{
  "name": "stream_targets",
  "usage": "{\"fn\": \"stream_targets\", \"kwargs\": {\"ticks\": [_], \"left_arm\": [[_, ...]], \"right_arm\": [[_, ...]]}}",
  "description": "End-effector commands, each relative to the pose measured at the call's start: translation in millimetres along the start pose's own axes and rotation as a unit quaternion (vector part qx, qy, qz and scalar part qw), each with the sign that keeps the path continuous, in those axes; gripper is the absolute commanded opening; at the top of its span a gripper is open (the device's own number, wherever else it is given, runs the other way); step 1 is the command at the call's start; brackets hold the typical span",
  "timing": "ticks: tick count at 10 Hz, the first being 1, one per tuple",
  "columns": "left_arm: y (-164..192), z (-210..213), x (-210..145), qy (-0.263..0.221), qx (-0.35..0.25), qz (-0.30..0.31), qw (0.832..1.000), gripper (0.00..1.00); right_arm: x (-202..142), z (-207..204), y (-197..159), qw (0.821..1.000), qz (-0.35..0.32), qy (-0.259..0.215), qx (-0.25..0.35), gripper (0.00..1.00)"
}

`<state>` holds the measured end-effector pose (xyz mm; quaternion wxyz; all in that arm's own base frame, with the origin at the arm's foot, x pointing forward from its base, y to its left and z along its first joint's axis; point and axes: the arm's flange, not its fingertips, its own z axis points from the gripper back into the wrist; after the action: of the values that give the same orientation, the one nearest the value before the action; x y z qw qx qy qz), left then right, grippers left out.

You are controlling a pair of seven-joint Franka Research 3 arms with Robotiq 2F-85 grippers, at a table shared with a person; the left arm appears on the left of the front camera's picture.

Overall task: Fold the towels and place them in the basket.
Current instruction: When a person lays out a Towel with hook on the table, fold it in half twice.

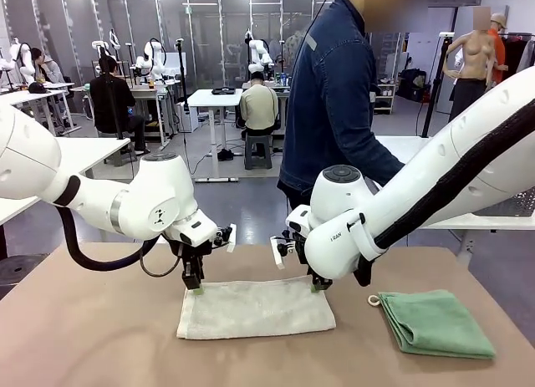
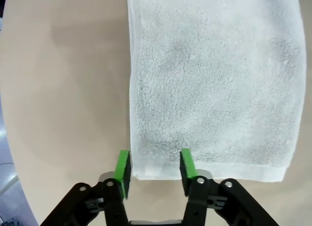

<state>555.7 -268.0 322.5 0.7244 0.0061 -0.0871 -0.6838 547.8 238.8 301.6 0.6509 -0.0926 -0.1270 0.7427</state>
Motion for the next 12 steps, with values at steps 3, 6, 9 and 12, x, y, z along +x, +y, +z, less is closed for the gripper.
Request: {"fn": "stream_targets", "kwargs": {"ticks": [3, 6, 9, 12], "left_arm": [[-32, 41, -22, -0.037, 0.021, 0.038, 0.998, 0.91], [-72, 92, -33, -0.051, -0.017, 0.140, 0.989, 1.00], [-67, 88, -26, -0.050, -0.012, 0.123, 0.991, 1.00], [-67, 88, -26, -0.050, -0.012, 0.123, 0.991, 1.00]], "right_arm": [[-9, 32, 19, 0.997, -0.074, -0.001, -0.003, 0.92], [-12, 60, 32, 0.962, -0.269, -0.039, 0.037, 1.00], [-13, 53, 28, 0.966, -0.254, -0.031, 0.045, 1.00], [-13, 53, 28, 0.966, -0.254, -0.031, 0.045, 1.00]]}}
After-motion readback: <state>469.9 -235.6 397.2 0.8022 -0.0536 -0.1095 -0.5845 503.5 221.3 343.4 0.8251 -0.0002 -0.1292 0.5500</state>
